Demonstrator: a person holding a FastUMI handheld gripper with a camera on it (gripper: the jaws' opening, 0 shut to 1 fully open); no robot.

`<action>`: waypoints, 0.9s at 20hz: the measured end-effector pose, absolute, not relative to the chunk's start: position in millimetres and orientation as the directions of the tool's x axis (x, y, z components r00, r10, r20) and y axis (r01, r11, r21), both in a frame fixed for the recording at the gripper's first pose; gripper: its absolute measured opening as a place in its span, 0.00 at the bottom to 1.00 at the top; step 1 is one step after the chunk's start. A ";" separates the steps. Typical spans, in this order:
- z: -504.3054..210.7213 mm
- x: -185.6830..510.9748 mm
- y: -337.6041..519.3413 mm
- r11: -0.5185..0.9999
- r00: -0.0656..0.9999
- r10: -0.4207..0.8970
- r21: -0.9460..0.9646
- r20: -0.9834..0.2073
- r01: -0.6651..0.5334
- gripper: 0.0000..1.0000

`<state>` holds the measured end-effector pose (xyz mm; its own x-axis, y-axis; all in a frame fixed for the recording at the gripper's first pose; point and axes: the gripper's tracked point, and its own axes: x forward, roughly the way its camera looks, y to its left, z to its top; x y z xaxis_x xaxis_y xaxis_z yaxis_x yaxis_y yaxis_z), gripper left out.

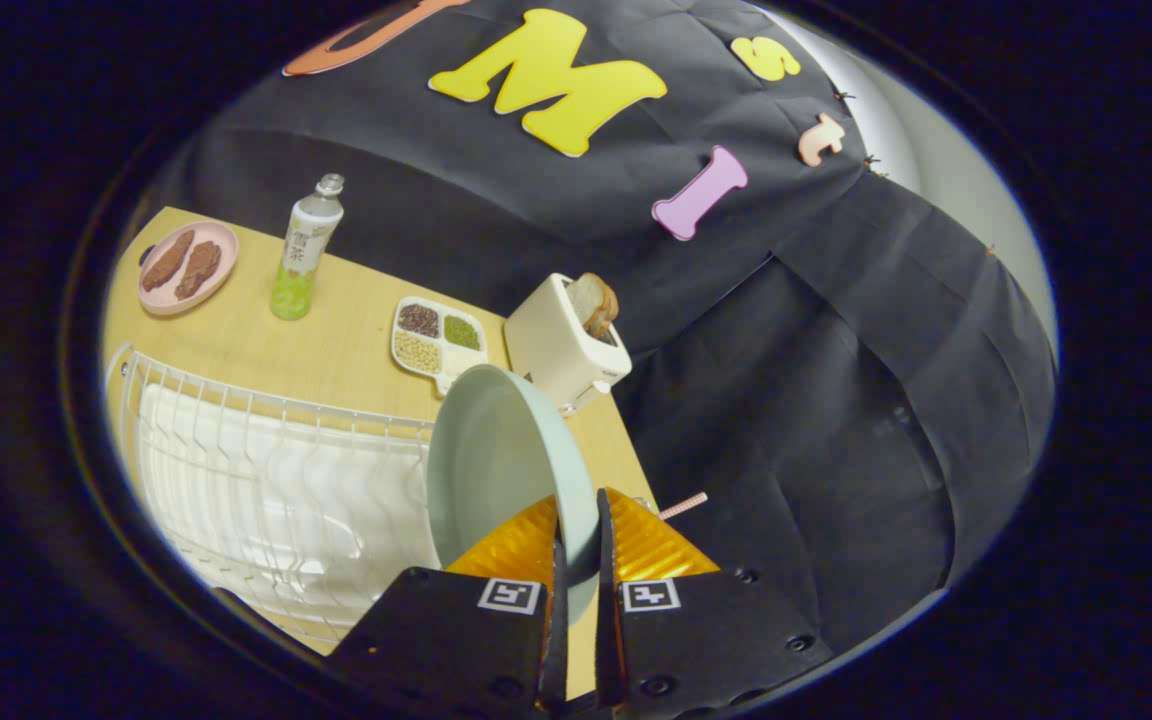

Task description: Take the plate from the dish rack, then take the spoon from the basket and place it into the plate.

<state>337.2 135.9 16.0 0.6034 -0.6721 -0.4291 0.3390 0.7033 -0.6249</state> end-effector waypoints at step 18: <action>-2.1 176.7 142.8 0.953 0.668 0.222 0.303 -0.710 0.006 0.16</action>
